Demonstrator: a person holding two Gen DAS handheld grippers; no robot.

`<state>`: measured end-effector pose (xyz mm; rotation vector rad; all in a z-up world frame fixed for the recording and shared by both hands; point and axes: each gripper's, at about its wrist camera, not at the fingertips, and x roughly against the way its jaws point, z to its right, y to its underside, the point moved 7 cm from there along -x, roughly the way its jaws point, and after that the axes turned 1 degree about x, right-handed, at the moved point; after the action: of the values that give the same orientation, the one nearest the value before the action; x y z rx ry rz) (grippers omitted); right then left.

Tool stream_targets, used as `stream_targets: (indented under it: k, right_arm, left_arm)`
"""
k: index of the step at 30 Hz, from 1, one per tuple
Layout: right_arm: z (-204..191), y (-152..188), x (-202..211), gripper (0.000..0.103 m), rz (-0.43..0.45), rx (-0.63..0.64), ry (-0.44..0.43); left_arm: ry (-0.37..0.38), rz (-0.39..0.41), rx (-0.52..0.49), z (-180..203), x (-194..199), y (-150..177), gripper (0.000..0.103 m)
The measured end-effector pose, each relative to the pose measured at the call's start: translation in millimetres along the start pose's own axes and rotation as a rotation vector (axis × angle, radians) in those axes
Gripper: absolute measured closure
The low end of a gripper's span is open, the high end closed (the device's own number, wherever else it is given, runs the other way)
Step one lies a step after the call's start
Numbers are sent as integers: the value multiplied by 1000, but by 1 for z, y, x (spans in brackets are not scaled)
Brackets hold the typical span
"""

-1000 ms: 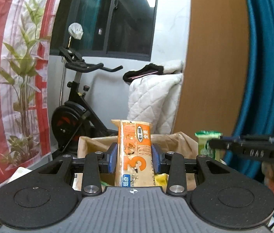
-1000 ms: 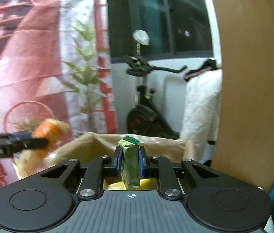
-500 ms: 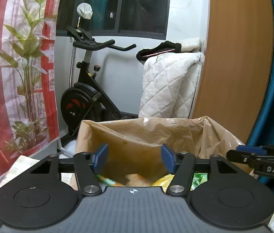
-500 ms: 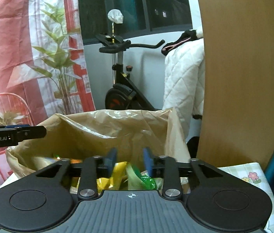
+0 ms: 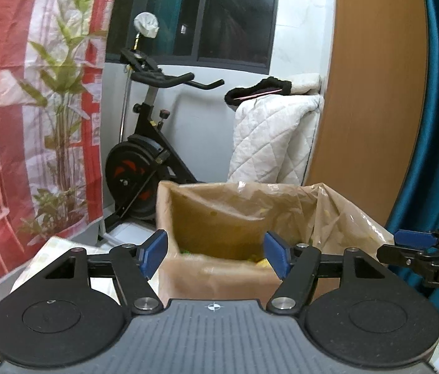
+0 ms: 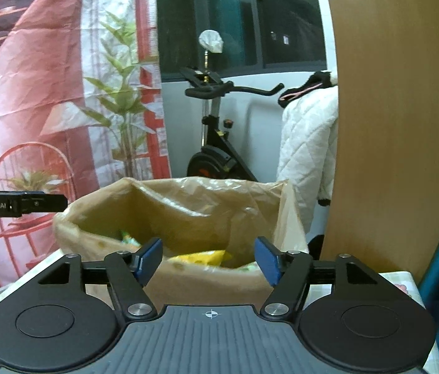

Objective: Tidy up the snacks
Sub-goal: 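Move both open tools back down to the snacks beside the box, then grasp the blue-and-white packet with the right tool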

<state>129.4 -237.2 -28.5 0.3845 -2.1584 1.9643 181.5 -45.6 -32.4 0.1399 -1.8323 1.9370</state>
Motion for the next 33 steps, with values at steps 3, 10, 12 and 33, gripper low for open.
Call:
stream_targets:
  k: [3, 10, 12, 33]
  right_arm:
    - [-4, 9, 10, 40, -3, 11, -10]
    - [0, 47, 22, 40, -50, 0, -9]
    - [5, 59, 20, 40, -74, -4, 4]
    - [68, 174, -54, 51, -355, -150, 57]
  left_arm:
    - [-4, -9, 34, -6, 13, 12, 33]
    - [-24, -45, 53, -17, 32, 52, 33]
    - [-25, -62, 58, -17, 34, 64, 33]
    - [42, -263, 70, -2, -10, 146, 44]
